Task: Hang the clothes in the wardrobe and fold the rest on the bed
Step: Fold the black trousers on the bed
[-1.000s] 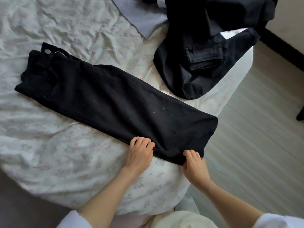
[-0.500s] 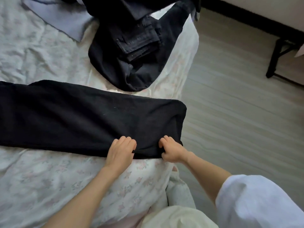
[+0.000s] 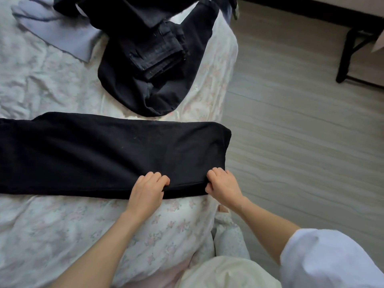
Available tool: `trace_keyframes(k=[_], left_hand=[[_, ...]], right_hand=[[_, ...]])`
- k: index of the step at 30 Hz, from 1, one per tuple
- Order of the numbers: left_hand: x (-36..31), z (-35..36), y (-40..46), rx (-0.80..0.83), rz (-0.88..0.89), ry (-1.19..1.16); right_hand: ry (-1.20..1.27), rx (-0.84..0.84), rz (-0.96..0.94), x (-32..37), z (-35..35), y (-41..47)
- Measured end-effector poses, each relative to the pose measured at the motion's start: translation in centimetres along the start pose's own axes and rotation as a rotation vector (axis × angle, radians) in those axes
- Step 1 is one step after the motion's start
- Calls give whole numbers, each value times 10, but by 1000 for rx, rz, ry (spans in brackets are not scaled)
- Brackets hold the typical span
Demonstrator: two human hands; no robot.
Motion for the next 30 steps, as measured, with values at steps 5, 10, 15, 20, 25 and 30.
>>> trace_keyframes(k=[5,10,15,20,25,30], left_hand=[[-12,6,2,57,20,81],[-4,24,-14,314,23,75],[-12,16,-15,135,19,-5],[-21,35,-2,190,-38,126],[-19,64,-8,526,-15,171],[-24,15,4,26,75,-283]], right_hand=[[30,-143,-33,-4,0,-25],[98,394,82,10,40,-33],[377,384,519,-7,41,-30],[803,260,689,0,48,-25],[616,671,525,11,72,-23],[300,349,684,-1,29,2]])
Point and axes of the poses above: each hand's wrist, its own y-axis towards the middle knuckle, its own z-axis out of the palm, x = y × z, the point moved 4 cm from there along y, towards the middle knuckle, and after that the axes turned 8 degrees about -y, right-handed, at the moved point
